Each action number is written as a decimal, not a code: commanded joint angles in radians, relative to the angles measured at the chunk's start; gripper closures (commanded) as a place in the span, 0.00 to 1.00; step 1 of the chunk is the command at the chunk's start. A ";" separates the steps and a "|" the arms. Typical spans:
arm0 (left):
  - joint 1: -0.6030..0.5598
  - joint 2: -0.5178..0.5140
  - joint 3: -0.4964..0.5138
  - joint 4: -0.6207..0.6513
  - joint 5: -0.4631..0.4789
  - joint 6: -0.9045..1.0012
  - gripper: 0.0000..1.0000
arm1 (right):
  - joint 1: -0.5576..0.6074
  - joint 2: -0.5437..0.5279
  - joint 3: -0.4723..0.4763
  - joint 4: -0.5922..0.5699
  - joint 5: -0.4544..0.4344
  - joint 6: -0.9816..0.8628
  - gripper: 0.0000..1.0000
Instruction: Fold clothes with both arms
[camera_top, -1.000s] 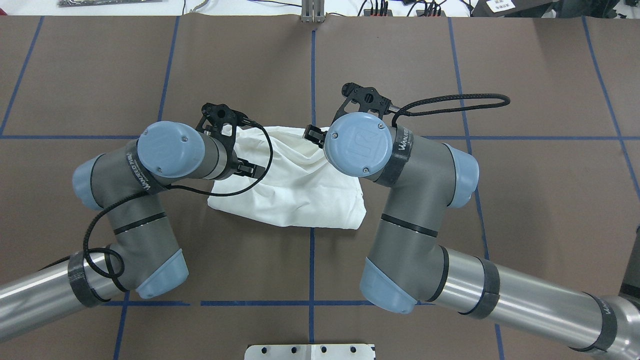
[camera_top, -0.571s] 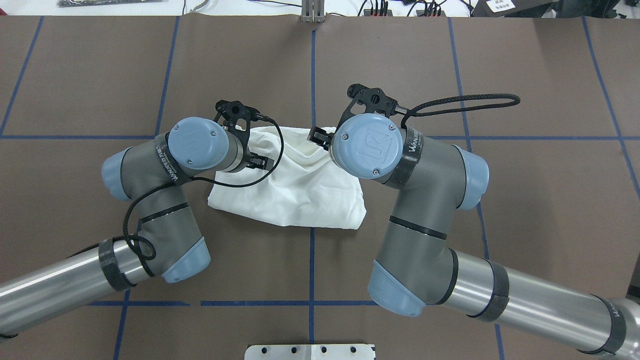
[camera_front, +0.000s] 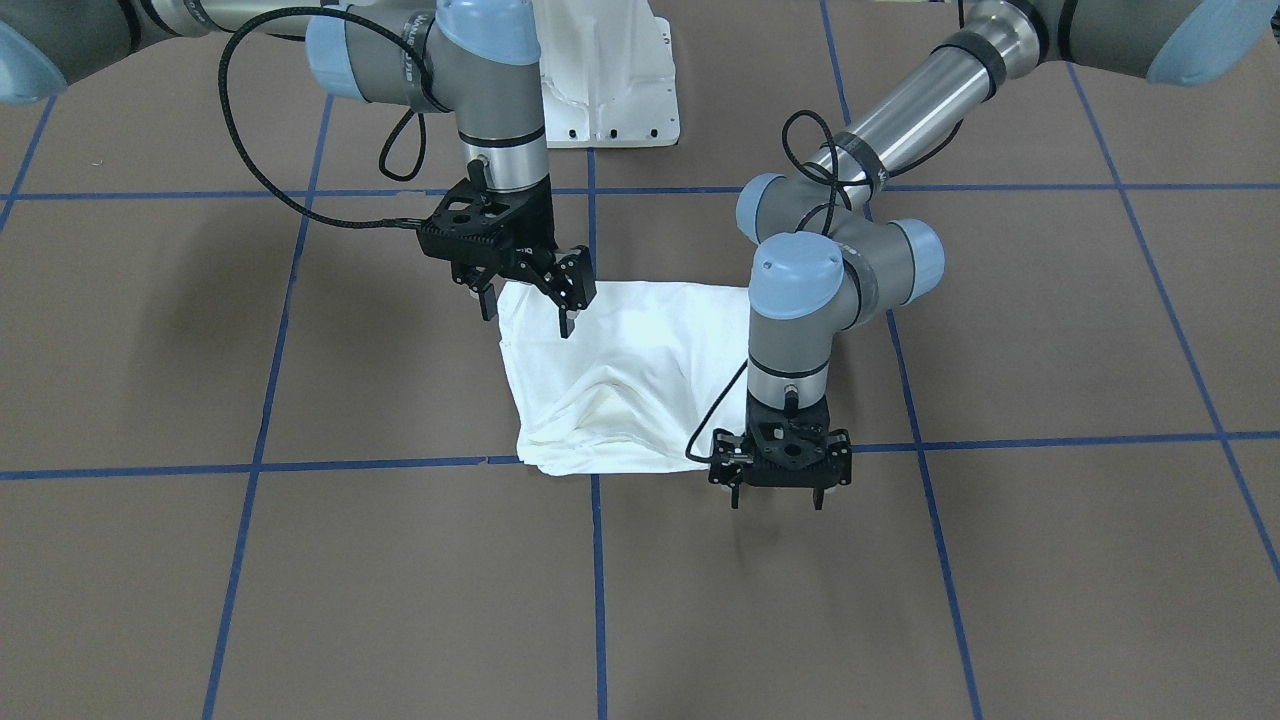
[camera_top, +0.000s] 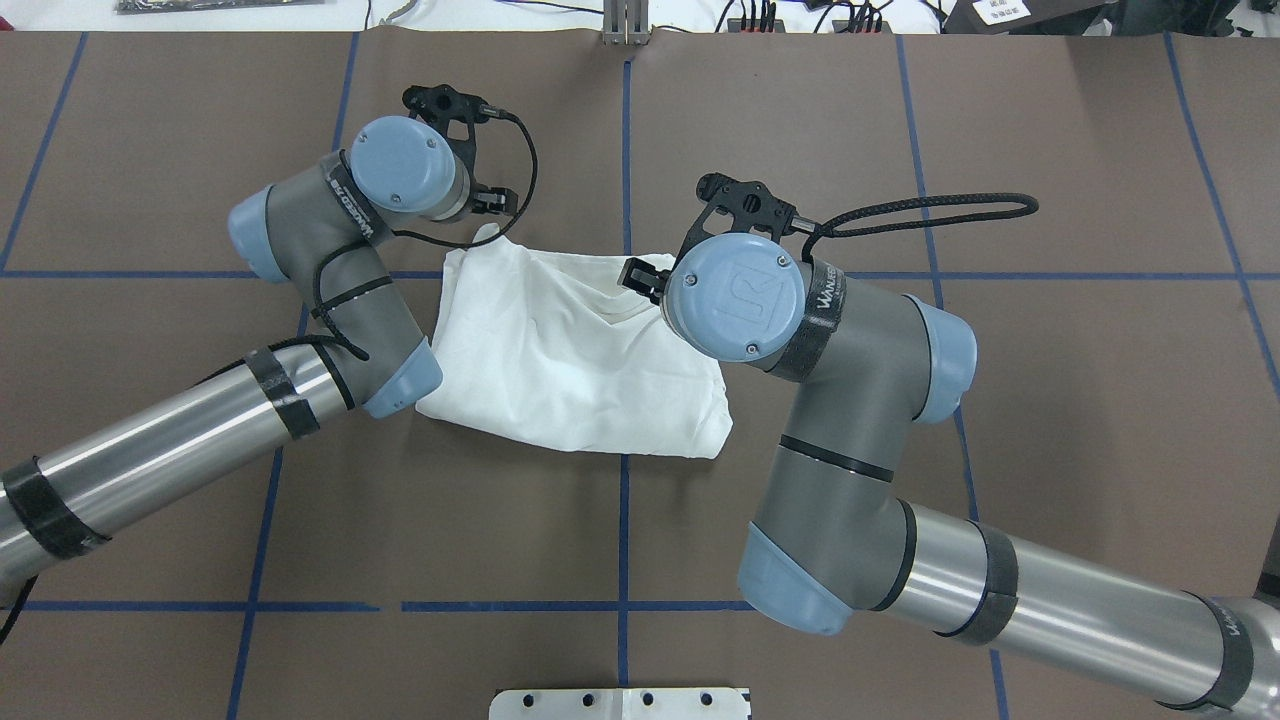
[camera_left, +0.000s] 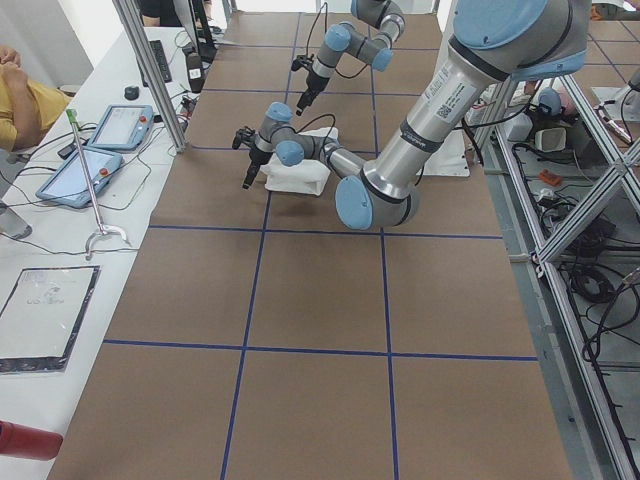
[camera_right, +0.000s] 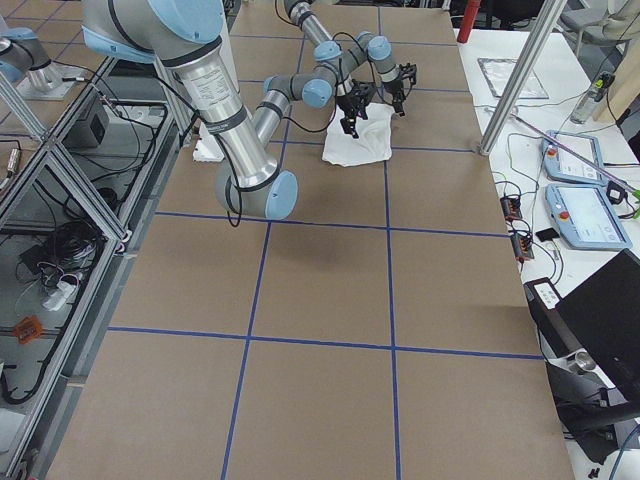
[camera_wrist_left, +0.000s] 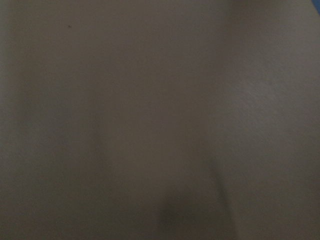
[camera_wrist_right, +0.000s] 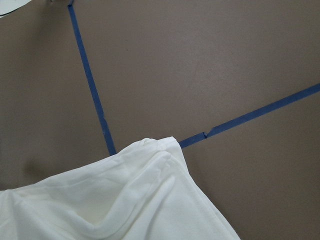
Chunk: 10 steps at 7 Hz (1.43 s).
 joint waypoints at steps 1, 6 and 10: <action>-0.117 0.022 -0.088 -0.006 -0.191 0.218 0.00 | -0.010 0.011 -0.015 0.010 -0.005 0.038 0.01; -0.173 0.192 -0.302 -0.006 -0.288 0.344 0.00 | -0.007 0.193 -0.406 0.138 -0.068 0.273 0.19; -0.173 0.221 -0.330 -0.009 -0.288 0.330 0.00 | 0.011 0.194 -0.416 0.130 -0.068 0.275 0.64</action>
